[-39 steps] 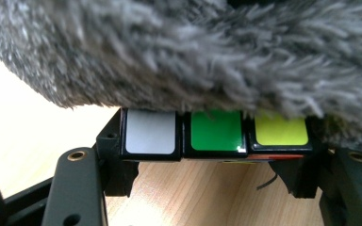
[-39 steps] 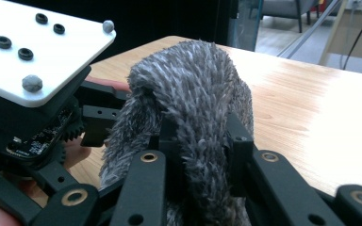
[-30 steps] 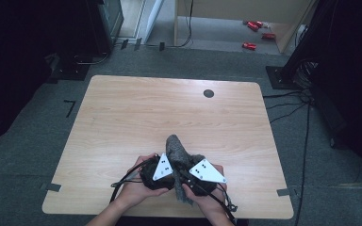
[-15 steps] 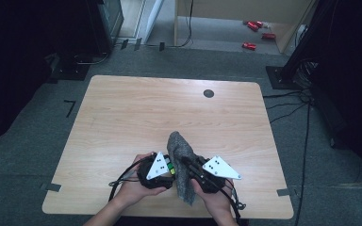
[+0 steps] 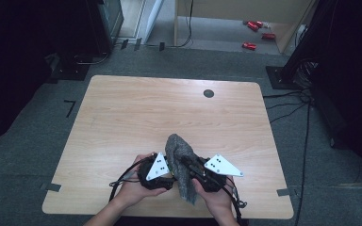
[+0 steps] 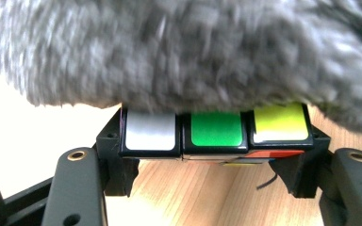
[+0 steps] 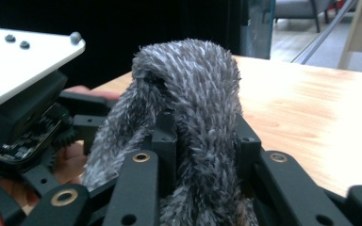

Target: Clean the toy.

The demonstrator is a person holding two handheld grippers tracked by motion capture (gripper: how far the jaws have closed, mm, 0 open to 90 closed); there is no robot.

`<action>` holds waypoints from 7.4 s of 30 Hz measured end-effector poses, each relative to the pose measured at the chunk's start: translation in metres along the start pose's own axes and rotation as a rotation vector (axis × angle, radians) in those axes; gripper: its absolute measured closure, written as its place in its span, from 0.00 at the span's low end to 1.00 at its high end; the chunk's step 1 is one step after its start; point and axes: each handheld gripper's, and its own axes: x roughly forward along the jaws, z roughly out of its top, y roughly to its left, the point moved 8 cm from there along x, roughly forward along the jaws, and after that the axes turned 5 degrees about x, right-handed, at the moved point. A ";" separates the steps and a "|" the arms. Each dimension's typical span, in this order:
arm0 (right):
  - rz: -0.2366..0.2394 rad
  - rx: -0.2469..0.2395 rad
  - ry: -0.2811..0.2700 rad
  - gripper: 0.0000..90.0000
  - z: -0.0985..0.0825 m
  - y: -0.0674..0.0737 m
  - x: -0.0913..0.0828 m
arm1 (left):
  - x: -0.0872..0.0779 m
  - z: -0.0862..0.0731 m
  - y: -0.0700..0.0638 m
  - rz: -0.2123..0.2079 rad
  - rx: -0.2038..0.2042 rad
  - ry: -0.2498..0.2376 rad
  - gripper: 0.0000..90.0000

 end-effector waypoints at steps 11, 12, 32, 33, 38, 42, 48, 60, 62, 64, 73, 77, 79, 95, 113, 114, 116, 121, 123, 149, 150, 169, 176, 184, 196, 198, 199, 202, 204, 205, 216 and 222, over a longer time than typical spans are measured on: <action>-0.003 0.085 0.108 0.32 -0.017 0.008 0.017 | 0.000 0.001 -0.002 0.038 0.030 -0.006 0.39; 0.007 0.103 0.106 0.34 -0.016 0.008 0.017 | -0.001 0.003 -0.001 0.044 0.028 -0.013 0.39; -0.012 0.033 0.060 0.45 -0.010 0.012 0.011 | -0.003 0.003 0.000 0.046 0.031 -0.027 0.39; -0.006 0.036 0.044 0.53 -0.008 0.012 0.009 | -0.004 0.004 0.000 0.046 0.028 -0.034 0.39; 0.031 0.045 -0.039 0.82 0.007 0.007 -0.005 | -0.008 0.005 0.003 0.028 0.013 -0.066 0.39; -0.004 0.082 -0.080 0.85 0.013 -0.007 -0.013 | -0.012 0.006 0.007 0.001 -0.005 -0.127 0.39; -0.021 0.064 -0.042 0.85 0.005 -0.009 -0.008 | -0.020 0.012 0.009 -0.050 -0.005 -0.242 0.39; -0.042 0.023 -0.037 0.83 0.009 0.001 -0.007 | -0.016 0.009 0.005 -0.038 0.004 -0.220 0.39; -0.052 0.034 -0.032 0.83 0.007 -0.004 -0.006 | -0.020 0.012 0.007 -0.032 -0.012 -0.233 0.39; -0.080 0.057 -0.002 0.83 -0.001 -0.015 -0.002 | -0.025 0.015 0.009 -0.042 -0.039 -0.259 0.39; -0.031 0.090 -0.002 0.83 -0.002 -0.013 -0.002 | -0.016 0.008 0.006 -0.049 -0.028 -0.194 0.39; -0.032 0.061 -0.014 0.83 0.001 -0.008 -0.004 | -0.016 0.009 0.006 -0.046 -0.032 -0.187 0.39; -0.034 0.077 0.002 0.83 -0.003 -0.013 -0.002 | -0.018 0.010 0.007 -0.041 -0.040 -0.189 0.39; -0.058 0.066 0.006 0.83 -0.006 -0.015 -0.003 | -0.021 0.012 0.008 -0.048 -0.092 -0.211 0.39; -0.056 0.029 -0.007 0.83 -0.007 -0.013 -0.004 | -0.024 0.013 0.011 -0.055 -0.113 -0.211 0.39; -0.062 0.029 -0.004 0.83 -0.008 -0.015 -0.003 | -0.025 0.014 0.013 -0.053 -0.127 -0.220 0.39; -0.070 0.042 0.009 0.83 -0.012 -0.019 -0.002 | -0.027 0.014 0.017 -0.040 -0.148 -0.230 0.39; -0.045 0.070 0.028 0.83 -0.017 -0.016 0.002 | -0.034 0.018 0.023 -0.012 -0.188 -0.266 0.39; -0.033 0.075 0.030 0.83 -0.018 -0.015 0.004 | -0.036 0.019 0.024 -0.010 -0.204 -0.275 0.39; 0.075 -0.035 0.077 0.80 -0.038 0.011 0.019 | -0.039 0.028 0.022 -0.079 -0.298 -0.326 0.39; 0.099 -0.049 0.088 0.79 -0.042 0.017 0.021 | -0.040 0.028 0.024 -0.077 -0.304 -0.329 0.39; 0.095 -0.179 0.066 0.76 -0.043 0.024 0.021 | -0.041 0.023 0.033 -0.072 -0.337 -0.322 0.39; 0.025 -0.097 -0.003 0.77 -0.024 -0.004 0.010 | -0.038 0.019 0.032 -0.077 -0.341 -0.300 0.39; 0.095 -0.180 0.053 0.75 -0.039 0.021 0.019 | -0.041 0.020 0.035 -0.075 -0.355 -0.314 0.39; 0.070 -0.125 0.019 0.74 -0.030 0.005 0.013 | -0.038 0.020 0.031 -0.057 -0.331 -0.299 0.39; 0.083 -0.140 0.035 0.74 -0.034 0.011 0.015 | -0.039 0.020 0.032 -0.055 -0.334 -0.302 0.39; 0.088 -0.148 0.041 0.74 -0.036 0.013 0.016 | -0.039 0.020 0.032 -0.056 -0.335 -0.302 0.39; 0.086 -0.154 0.040 0.74 -0.035 0.013 0.017 | -0.040 0.019 0.033 -0.053 -0.339 -0.305 0.39; 0.076 -0.146 0.028 0.74 -0.031 0.009 0.015 | -0.040 0.019 0.034 -0.053 -0.340 -0.305 0.39; 0.069 -0.139 0.017 0.74 -0.028 0.006 0.013 | -0.040 0.018 0.034 -0.051 -0.338 -0.302 0.39; 0.015 -0.097 0.027 0.70 -0.027 -0.014 0.013 | -0.039 0.017 0.036 -0.036 -0.337 -0.290 0.39; -0.049 -0.066 0.122 0.69 -0.041 -0.036 0.021 | -0.039 0.014 0.039 -0.026 -0.349 -0.286 0.39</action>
